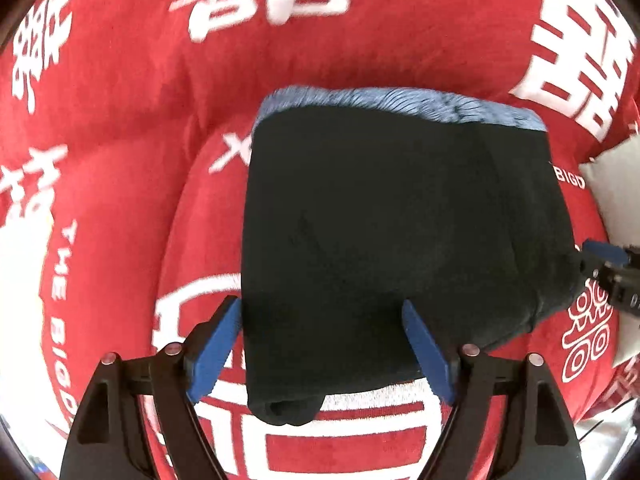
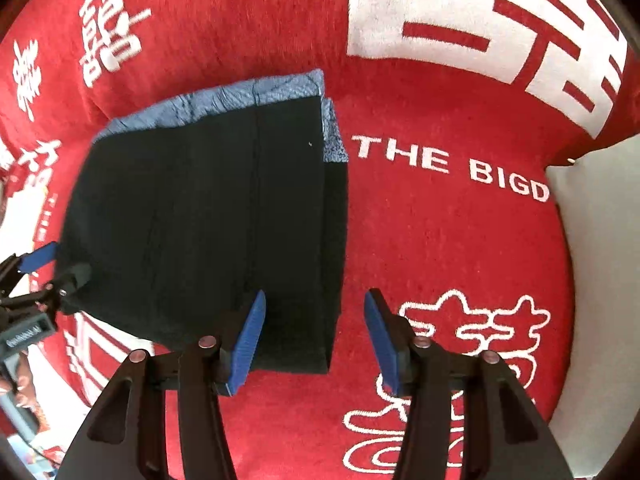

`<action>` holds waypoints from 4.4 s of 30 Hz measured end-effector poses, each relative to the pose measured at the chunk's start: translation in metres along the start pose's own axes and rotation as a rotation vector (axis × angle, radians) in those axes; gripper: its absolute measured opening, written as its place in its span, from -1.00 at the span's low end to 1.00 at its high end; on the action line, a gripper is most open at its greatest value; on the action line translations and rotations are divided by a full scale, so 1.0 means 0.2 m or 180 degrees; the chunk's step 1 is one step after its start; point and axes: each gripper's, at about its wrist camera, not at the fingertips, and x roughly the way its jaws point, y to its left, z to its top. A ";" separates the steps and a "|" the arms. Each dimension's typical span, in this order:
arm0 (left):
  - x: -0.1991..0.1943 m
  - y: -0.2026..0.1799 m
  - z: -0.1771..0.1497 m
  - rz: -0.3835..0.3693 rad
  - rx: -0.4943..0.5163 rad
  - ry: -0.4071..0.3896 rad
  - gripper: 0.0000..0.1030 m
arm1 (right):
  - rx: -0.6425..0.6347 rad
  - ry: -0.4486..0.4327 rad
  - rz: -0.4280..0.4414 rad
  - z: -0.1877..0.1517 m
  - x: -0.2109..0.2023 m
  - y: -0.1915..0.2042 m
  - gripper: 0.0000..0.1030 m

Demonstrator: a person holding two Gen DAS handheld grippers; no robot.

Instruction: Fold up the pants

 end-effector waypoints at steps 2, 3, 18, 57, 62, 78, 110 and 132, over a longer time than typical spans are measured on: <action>0.02 0.00 -0.02 -0.0016 -0.0019 0.0017 0.62 | -0.0022 -0.0038 -0.0059 0.00 0.01 0.01 0.14; 0.03 0.01 -0.02 -0.0020 -0.0016 0.0031 0.62 | -0.0024 -0.0043 -0.0080 0.00 0.01 0.01 0.17; 0.07 0.04 0.00 -0.0081 -0.0083 0.0138 0.85 | 0.0030 -0.0011 -0.0265 0.00 0.01 0.04 0.40; 0.26 0.30 0.37 -0.1010 -0.0322 0.0374 0.85 | 0.0765 0.0158 0.1504 0.16 0.21 -0.36 0.53; 0.35 0.31 0.40 -0.1203 -0.0248 0.0512 0.85 | 0.0811 0.0240 0.1935 0.19 0.31 -0.36 0.53; 0.46 0.21 0.40 -0.1450 -0.0319 0.0488 0.85 | 0.0878 0.0382 0.2233 0.28 0.46 -0.31 0.45; 0.01 0.23 -0.21 -0.1390 -0.0185 0.0387 0.19 | 0.1034 0.0440 0.2233 -0.36 0.13 -0.10 -0.17; -0.11 0.29 -0.22 -0.0281 0.0014 0.0057 0.93 | 0.0689 0.0229 0.0317 -0.42 -0.04 0.03 0.63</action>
